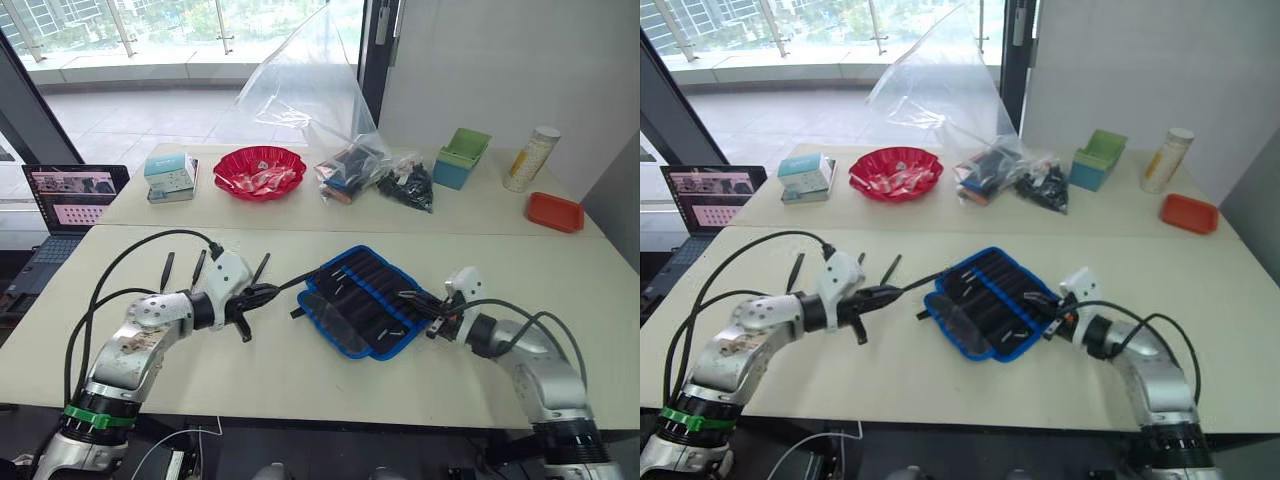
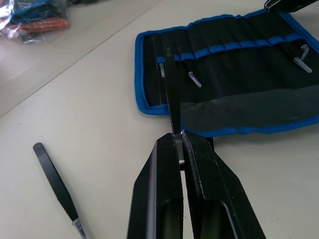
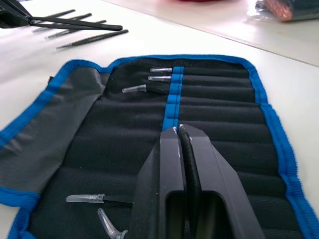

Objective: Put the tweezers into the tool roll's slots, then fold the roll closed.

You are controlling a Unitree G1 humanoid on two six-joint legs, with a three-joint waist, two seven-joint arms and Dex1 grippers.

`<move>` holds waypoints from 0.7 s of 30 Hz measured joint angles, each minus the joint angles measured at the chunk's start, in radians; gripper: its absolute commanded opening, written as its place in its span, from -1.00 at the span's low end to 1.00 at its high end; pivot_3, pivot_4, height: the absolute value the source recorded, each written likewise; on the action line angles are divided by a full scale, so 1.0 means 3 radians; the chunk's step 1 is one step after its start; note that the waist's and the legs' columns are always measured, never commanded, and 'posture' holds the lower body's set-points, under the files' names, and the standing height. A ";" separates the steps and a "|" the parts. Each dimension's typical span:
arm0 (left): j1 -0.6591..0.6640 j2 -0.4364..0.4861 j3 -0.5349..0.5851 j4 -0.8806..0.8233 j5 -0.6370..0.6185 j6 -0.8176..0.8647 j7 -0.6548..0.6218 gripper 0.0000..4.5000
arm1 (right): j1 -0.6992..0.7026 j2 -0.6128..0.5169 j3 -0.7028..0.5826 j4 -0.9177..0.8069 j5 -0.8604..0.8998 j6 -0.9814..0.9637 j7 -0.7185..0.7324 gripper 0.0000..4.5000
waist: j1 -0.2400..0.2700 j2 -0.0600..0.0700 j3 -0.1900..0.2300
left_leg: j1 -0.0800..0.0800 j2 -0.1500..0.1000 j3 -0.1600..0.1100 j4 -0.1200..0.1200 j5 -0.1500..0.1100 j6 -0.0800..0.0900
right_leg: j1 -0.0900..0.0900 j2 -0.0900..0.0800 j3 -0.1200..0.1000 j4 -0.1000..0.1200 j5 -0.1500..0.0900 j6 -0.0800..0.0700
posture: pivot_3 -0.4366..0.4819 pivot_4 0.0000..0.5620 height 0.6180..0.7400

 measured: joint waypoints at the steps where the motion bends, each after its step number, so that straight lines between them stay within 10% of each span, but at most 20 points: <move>1: -0.0012 -0.0025 -0.0045 -0.0001 0.0033 0.0029 0.0021 -1.00 | 0.0002 0.0035 0.0035 0.0069 -0.0051 -0.0067 -0.0014 -0.99 | 0.0000 0.0000 0.0000 | 0.0000 0.0000 0.0000 0.0000 0.0000 -0.0001 | 0.0000 0.0000 0.0000 0.0000 0.0000 0.0000 | -0.05 -0.47 1.00; 21: -0.0095 -0.0443 -0.0355 -0.0145 0.0257 0.0552 0.0410 -1.00 | 0.0072 0.0163 0.0193 0.0292 -0.0325 -0.0268 -0.0235 -0.99 | 0.0010 -0.0002 -0.0002 | 0.0009 -0.0002 -0.0002 0.0001 0.0001 -0.0001 | 0.0009 -0.0001 0.0001 -0.0003 0.0000 0.0000 | -0.05 -0.47 1.00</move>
